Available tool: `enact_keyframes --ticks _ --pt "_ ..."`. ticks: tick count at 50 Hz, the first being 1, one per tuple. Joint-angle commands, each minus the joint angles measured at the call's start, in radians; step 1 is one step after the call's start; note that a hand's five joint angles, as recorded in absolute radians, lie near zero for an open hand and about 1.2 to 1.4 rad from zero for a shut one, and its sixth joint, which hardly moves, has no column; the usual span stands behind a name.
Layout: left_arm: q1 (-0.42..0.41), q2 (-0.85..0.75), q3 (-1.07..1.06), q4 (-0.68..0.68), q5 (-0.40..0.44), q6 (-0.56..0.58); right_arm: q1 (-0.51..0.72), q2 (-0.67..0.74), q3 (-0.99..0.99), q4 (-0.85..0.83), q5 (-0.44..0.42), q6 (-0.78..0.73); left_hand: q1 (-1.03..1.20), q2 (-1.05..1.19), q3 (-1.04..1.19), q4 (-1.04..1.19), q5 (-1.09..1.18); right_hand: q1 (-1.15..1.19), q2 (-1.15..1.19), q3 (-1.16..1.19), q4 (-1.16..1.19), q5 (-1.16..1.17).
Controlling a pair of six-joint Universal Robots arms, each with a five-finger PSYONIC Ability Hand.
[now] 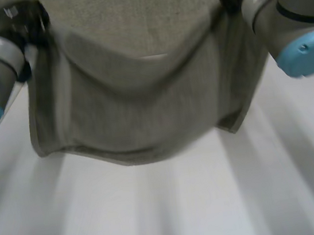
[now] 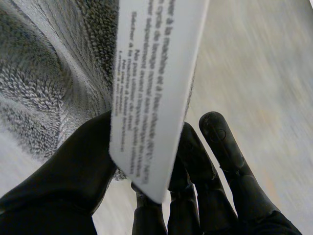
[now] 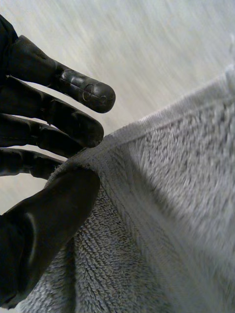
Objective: Fold the towel.
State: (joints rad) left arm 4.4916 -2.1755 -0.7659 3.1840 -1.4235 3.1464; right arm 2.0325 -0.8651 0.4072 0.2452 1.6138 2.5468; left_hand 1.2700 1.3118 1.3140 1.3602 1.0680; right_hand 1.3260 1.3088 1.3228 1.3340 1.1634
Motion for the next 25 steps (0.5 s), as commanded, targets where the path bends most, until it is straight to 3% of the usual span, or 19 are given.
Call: enact_keyframes --ticks 1,6,8,12,14,16,21,25 --pt "-0.011 0.020 0.166 0.333 -0.101 -0.118 0.002 -0.109 0.039 -0.407 0.018 0.159 0.126 0.084 0.082 0.036 0.154 0.070 0.087 0.073 0.062 0.058" --pt "0.004 0.065 0.076 0.494 -0.098 -0.216 -0.023 -0.164 0.194 -0.460 -0.018 0.219 0.126 0.084 0.082 0.036 0.154 0.070 0.087 0.073 0.062 0.058" --pt "0.017 0.091 -0.071 0.591 -0.084 -0.270 -0.025 -0.175 0.248 -0.455 -0.040 0.219 0.126 0.084 0.082 0.036 0.154 0.070 0.087 0.073 0.062 0.058" --pt "0.047 0.106 -0.214 0.619 -0.035 -0.279 -0.026 -0.224 0.454 -0.431 -0.130 0.227 0.126 0.084 0.082 0.036 0.154 0.070 0.087 0.073 0.062 0.058" --pt "0.064 0.111 -0.293 0.622 0.011 -0.279 -0.029 -0.253 0.538 -0.437 -0.165 0.227 0.126 0.084 0.082 0.036 0.154 0.070 0.087 0.073 0.062 0.058" --pt "0.093 0.118 -0.445 0.628 0.110 -0.275 -0.037 -0.278 0.611 -0.440 -0.201 0.227 0.126 0.084 0.082 0.036 0.154 0.070 0.087 0.073 0.062 0.058" --pt "0.139 0.134 -0.648 0.634 0.234 -0.270 -0.083 -0.321 0.858 -0.431 -0.317 0.219 0.126 0.084 0.082 0.036 0.154 0.070 0.087 0.073 0.062 0.058" --pt "0.169 0.154 -0.791 0.634 0.307 -0.261 -0.087 -0.324 0.964 -0.429 -0.324 0.208 0.126 0.084 0.082 0.036 0.154 0.070 0.087 0.073 0.062 0.058"
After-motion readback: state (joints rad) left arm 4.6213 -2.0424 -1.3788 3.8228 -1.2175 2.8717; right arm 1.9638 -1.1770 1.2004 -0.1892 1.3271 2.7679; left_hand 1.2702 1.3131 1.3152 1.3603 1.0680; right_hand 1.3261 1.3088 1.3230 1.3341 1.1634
